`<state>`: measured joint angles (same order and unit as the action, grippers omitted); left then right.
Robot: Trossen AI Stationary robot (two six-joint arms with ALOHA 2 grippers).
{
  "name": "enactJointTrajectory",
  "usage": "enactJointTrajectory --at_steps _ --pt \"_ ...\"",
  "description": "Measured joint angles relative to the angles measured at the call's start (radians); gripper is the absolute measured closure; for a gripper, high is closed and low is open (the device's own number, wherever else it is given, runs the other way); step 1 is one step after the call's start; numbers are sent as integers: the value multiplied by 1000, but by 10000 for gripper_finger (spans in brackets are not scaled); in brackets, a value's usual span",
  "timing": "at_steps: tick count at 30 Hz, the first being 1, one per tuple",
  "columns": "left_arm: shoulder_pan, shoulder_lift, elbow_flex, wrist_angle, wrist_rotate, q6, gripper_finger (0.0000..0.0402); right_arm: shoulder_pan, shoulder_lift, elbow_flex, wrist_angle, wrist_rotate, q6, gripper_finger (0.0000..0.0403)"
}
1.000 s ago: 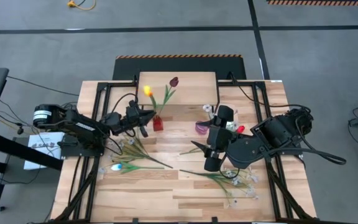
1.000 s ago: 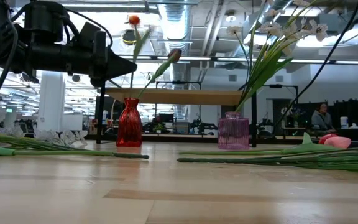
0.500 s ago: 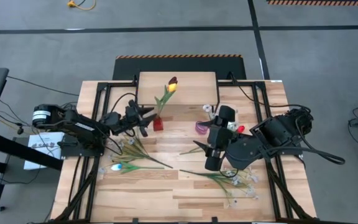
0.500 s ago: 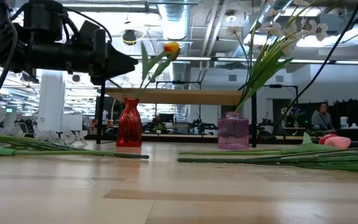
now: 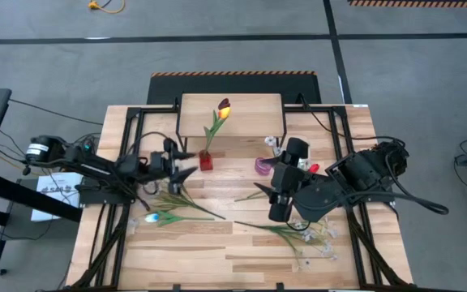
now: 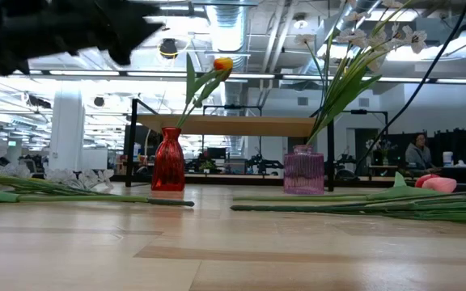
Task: Pick and place flowers into a vace then onto a shelf
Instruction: Put the pink tulip into the pink vase
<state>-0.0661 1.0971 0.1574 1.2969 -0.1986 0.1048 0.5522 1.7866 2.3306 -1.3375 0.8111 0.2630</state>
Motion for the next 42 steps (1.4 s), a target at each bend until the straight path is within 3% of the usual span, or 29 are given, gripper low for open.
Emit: enactJointTrajectory --at_steps 5,9,17,23,33,42 --pt "-113 -38 40 -91 61 6 207 0 0 0 -67 0 11 143" --pt "-179 -23 151 -365 59 9 207 0 0 0 -104 1 35 143" --pt "-207 104 345 -813 -68 -14 207 5 0 0 -169 -14 102 143" --pt "-170 277 396 -850 -9 -70 207 4 0 0 -207 -82 156 143" --pt "-136 583 522 -809 10 -87 207 6 0 0 -212 -106 156 143" --pt "-126 744 634 -817 -7 -112 207 20 0 0 -218 -107 156 143"
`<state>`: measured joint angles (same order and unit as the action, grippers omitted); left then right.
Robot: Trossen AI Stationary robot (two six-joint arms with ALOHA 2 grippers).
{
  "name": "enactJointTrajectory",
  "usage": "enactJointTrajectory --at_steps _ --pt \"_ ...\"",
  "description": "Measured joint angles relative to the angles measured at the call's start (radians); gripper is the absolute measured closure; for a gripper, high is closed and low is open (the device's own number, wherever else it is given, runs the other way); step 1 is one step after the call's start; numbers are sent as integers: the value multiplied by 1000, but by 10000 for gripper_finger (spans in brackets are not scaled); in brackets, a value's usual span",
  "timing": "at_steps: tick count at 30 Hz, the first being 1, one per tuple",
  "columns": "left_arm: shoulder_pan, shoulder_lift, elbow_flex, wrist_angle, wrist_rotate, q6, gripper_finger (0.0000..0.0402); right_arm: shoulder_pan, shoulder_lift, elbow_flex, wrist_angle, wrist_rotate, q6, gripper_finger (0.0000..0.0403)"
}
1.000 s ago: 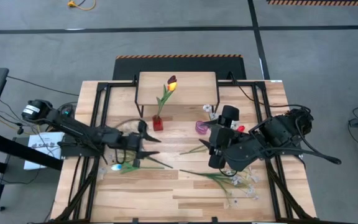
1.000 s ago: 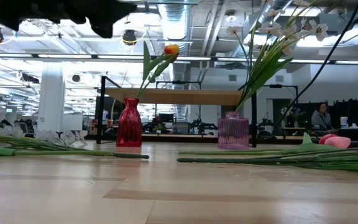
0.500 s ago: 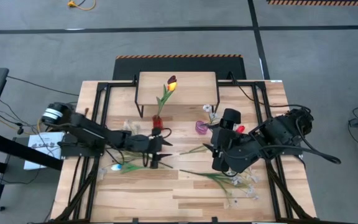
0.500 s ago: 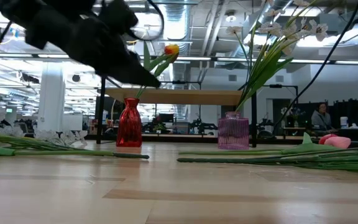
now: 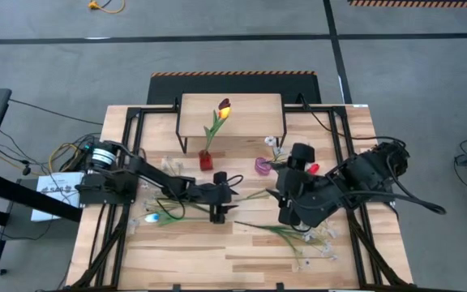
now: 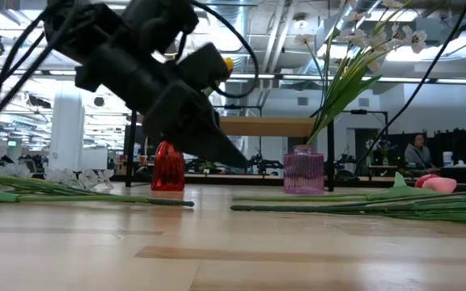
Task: Pick and place flowers into a vace then onto a shelf
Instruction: Put the pink tulip into the pink vase
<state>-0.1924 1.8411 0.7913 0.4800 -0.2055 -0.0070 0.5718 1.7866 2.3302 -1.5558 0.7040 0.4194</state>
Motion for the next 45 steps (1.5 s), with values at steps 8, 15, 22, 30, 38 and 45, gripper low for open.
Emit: enactJointTrajectory --at_steps 8,15,22,30,38,45 --pt "25 93 45 0 17 -17 207 18 0 0 0 0 0 143" --pt "54 94 52 -76 64 -82 207 17 0 0 0 0 1 143" --pt "61 90 54 -117 112 -110 237 16 0 0 0 1 0 143" --pt "61 89 54 -126 148 -83 367 16 0 0 1 1 0 143" --pt "30 89 53 -133 118 -69 399 16 0 0 1 2 0 143" --pt "-40 87 56 -228 17 -90 401 16 0 0 0 2 0 143"
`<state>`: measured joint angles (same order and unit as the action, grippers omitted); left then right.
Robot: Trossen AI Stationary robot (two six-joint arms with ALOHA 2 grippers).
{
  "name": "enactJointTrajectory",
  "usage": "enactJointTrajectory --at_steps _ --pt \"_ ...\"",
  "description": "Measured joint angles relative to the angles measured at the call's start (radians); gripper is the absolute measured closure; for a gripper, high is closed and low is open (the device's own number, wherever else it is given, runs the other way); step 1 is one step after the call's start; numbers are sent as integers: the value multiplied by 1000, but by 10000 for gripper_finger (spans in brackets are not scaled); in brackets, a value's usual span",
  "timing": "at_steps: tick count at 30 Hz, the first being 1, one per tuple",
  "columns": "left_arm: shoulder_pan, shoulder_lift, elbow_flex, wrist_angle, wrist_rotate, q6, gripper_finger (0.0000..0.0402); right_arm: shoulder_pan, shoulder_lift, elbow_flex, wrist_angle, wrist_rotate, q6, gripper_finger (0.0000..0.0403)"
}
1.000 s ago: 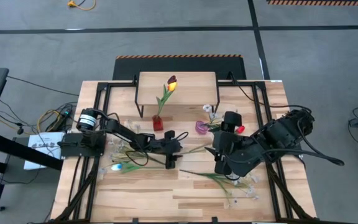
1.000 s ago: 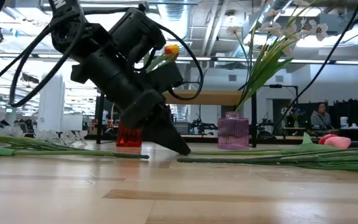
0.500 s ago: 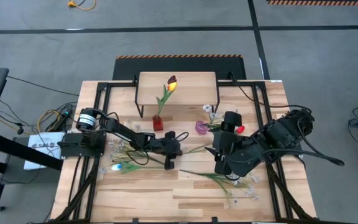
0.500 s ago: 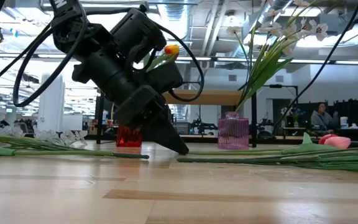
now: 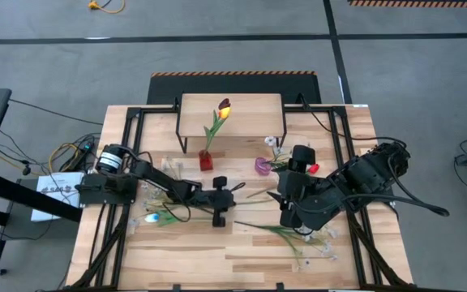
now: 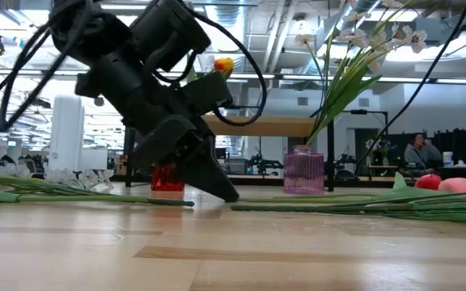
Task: Pick and place flowers into a vace then onto a shelf
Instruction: Put the pink tulip into the pink vase
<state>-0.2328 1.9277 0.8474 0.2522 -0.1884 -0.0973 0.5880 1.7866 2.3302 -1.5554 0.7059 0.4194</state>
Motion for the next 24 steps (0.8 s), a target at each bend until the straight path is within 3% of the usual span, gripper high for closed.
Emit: enactJointTrajectory --at_steps 11,24 --pt "-106 -21 2 -185 -155 -116 401 0 0 0 0 0 3 143" --pt "-215 -190 -6 -611 -136 -284 401 0 0 0 0 -1 18 143"
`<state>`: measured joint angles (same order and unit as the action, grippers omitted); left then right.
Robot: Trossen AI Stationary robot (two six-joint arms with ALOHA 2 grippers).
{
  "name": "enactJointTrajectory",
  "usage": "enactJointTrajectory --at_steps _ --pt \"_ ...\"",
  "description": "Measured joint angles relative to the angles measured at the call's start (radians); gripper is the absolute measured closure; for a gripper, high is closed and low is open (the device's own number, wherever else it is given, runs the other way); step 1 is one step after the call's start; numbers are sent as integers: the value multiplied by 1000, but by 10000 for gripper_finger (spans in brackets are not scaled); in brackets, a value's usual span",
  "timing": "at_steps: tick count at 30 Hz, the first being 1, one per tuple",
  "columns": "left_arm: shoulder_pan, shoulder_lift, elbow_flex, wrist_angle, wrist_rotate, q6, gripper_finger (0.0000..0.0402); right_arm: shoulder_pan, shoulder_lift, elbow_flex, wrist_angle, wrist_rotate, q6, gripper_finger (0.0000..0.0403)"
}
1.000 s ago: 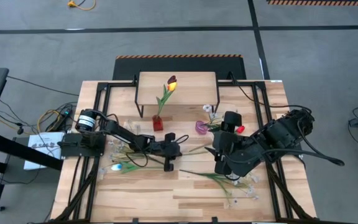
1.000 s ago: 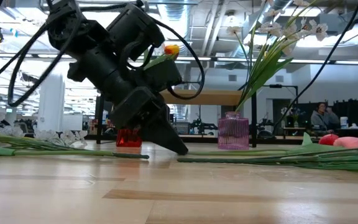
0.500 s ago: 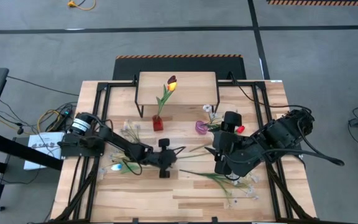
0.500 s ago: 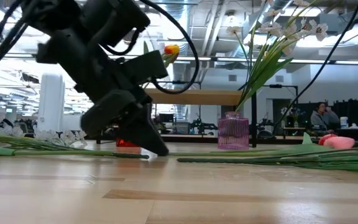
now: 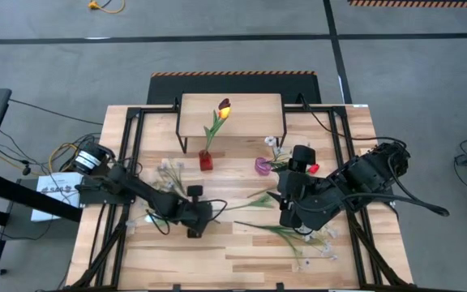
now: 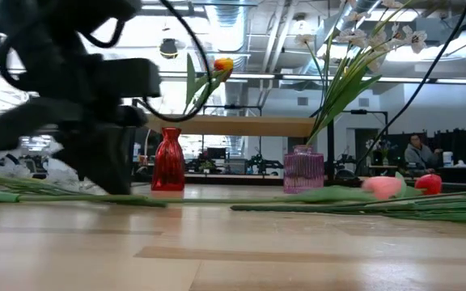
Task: Pick and place flowers into a vace then onto a shelf
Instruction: Put the pink tulip into the pink vase
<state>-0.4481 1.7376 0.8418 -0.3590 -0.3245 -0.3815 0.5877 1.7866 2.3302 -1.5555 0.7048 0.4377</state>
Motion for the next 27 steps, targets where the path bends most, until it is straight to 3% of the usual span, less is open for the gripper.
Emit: enactJointTrajectory --at_steps 8,19,27 --pt "-45 -109 -7 -280 10 -118 401 0 0 0 0 0 0 143" --pt "-51 -130 -1 -304 -59 -120 401 0 1 0 2 -1 0 143" --pt "-92 -131 87 -368 -149 -113 401 0 1 0 62 -1 1 143"
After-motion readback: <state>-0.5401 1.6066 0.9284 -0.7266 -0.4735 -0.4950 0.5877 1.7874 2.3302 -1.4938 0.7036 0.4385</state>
